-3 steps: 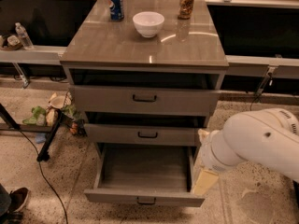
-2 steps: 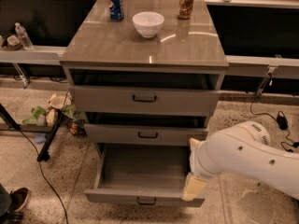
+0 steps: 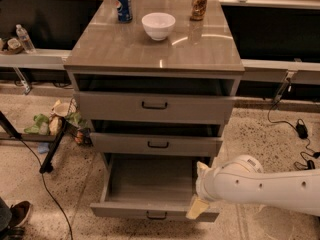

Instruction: Close bottom drawer

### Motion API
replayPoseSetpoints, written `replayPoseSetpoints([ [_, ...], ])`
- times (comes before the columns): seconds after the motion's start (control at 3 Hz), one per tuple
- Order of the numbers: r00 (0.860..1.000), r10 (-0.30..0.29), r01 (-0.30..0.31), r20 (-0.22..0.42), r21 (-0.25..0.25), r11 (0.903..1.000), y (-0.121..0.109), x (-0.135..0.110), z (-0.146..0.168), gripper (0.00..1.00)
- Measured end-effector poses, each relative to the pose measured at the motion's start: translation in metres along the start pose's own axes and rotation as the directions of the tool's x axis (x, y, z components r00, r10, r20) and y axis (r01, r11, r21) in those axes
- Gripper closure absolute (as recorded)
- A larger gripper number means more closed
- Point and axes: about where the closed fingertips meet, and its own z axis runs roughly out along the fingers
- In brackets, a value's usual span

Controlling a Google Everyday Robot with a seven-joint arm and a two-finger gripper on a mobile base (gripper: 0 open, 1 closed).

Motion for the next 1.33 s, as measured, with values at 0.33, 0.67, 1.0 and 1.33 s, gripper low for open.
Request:
replayPoseSetpoints([
  [0.33, 1.000, 0.000, 0.000, 0.000, 0.000, 1.0000, 0.000, 0.000, 0.000, 0.00],
  [0.67, 0.999, 0.038, -0.038, 0.035, -0.003, 0.9993, -0.004, 0.010, 0.019, 0.00],
  [1.0, 0.992, 0.054, -0.056, 0.118, 0.014, 0.9983, -0.013, 0.018, 0.049, 0.00],
  [1.33, 0.983, 0.015, -0.021, 0.183, 0.034, 0.9992, -0.014, 0.031, 0.080, 0.00],
])
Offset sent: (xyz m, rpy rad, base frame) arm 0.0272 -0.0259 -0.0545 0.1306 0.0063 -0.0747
